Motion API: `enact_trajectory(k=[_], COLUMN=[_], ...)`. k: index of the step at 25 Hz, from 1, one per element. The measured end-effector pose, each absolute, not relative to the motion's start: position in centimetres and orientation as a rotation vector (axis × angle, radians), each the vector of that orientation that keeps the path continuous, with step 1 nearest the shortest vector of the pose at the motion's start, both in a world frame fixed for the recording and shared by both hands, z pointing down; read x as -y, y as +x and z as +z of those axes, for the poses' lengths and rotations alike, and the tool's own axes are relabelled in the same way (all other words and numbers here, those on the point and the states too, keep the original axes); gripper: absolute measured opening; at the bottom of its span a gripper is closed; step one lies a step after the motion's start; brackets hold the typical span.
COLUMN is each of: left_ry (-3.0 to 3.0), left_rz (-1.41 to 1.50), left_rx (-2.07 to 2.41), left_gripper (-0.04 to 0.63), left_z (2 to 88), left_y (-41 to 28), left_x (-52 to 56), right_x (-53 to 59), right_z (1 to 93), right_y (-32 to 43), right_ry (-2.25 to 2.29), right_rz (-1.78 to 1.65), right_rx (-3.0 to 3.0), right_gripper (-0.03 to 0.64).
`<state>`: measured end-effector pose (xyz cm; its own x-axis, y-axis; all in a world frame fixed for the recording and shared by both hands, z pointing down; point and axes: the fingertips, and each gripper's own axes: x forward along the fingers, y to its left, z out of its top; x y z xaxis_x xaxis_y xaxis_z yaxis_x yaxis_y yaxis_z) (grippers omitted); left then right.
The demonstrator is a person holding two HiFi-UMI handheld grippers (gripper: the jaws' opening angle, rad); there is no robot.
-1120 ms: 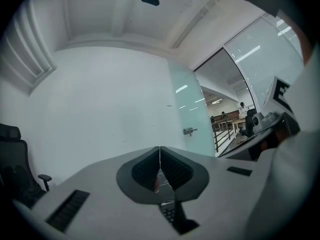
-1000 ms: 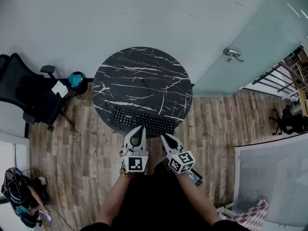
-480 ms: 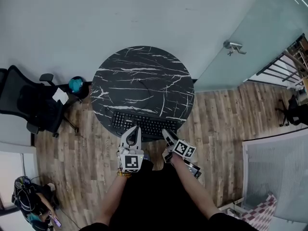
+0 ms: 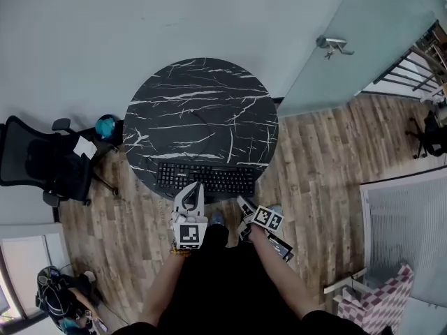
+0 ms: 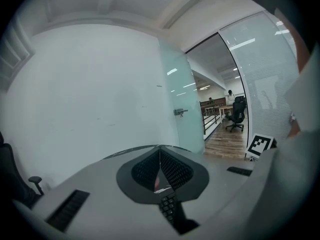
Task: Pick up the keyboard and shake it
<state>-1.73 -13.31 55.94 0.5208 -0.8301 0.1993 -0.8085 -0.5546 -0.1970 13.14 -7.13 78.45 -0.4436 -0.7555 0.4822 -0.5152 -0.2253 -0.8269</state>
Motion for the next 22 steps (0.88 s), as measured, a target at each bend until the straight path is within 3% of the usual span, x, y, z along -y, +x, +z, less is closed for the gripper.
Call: enact_trajectory(k=[22], left_ry=[-2.693], left_rz=[-0.536], left_rx=[-1.325], left_gripper=[0.015], left_z=[57.5], left_y=[0.0], left_x=[12.6], right_x=[8.4], right_z=[83.7], right_y=[14.9], right_ry=[-1.500], right_rz=[-1.762], right_rx=[-1.413], right_gripper=[0.256])
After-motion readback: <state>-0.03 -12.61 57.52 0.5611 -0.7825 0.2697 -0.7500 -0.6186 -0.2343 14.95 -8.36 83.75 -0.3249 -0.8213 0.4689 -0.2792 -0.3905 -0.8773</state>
